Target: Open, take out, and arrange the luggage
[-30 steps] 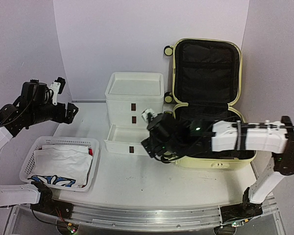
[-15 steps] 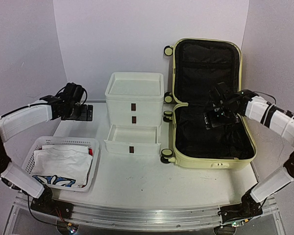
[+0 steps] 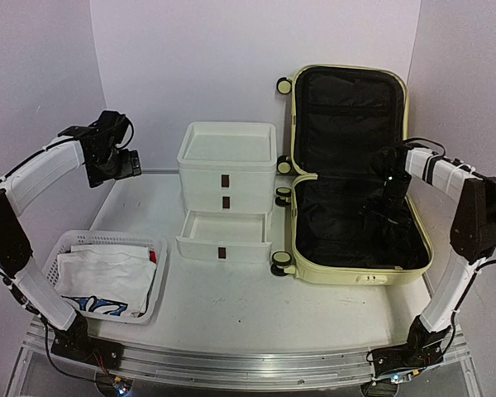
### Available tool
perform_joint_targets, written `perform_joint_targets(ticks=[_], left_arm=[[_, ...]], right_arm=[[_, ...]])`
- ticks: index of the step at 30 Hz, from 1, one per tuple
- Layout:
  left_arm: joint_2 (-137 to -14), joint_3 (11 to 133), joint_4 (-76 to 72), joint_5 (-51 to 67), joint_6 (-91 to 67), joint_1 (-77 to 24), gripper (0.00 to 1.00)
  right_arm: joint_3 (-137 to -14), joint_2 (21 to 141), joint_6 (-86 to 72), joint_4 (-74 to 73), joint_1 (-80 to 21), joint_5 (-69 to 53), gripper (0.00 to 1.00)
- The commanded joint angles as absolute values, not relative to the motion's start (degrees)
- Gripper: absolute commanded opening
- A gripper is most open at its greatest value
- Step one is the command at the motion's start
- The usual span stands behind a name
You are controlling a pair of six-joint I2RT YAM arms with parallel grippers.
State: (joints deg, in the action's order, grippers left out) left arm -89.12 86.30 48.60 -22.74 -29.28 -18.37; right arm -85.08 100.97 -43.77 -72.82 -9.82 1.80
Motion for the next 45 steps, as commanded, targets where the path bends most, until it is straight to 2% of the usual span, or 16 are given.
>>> perform_joint_targets(ticks=[1,9,11,14,18,26,39,42,45], left_arm=[[-92.5,89.8,55.3,-18.9,-31.9,-15.2,0.99],[-97.2,92.5,59.7,-17.5,-33.8,-13.1,0.96],[-98.7,94.0,60.3,-17.0,-32.9,-12.7,0.96],[-101.1,96.1,61.0,-15.8,-31.5,-12.3,0.94],[-102.3,97.4,61.4,-15.6,-30.3,-12.2,0.93],[-101.3,97.8,61.1,-16.3,-29.4,-12.2,0.93],[-95.9,91.4,53.1,-16.1,-24.5,-12.2,0.91],[-94.0,89.6,50.5,-16.6,-23.2,-12.2,0.91],[-92.4,89.1,48.5,-15.8,-21.8,-12.2,0.91]], right_arm=[[-85.6,102.1,-56.9,-82.3,-6.4,-3.8,0.98],[-87.8,107.4,-65.6,-87.7,-3.8,-3.3,0.98],[-87.1,108.7,-69.7,-89.6,-3.2,-2.8,0.95],[-88.3,111.0,-73.6,-89.8,-2.6,-1.1,0.85],[-89.3,113.7,-80.7,-90.3,-2.5,0.0,0.82],[-80.6,112.2,-94.7,-84.6,-2.6,4.7,0.73],[-76.7,117.1,-93.2,-68.4,-2.5,9.0,0.70],[-76.6,117.8,-92.1,-66.7,-2.5,8.9,0.65],[-77.0,116.3,-91.1,-66.6,-2.6,7.9,0.53]])
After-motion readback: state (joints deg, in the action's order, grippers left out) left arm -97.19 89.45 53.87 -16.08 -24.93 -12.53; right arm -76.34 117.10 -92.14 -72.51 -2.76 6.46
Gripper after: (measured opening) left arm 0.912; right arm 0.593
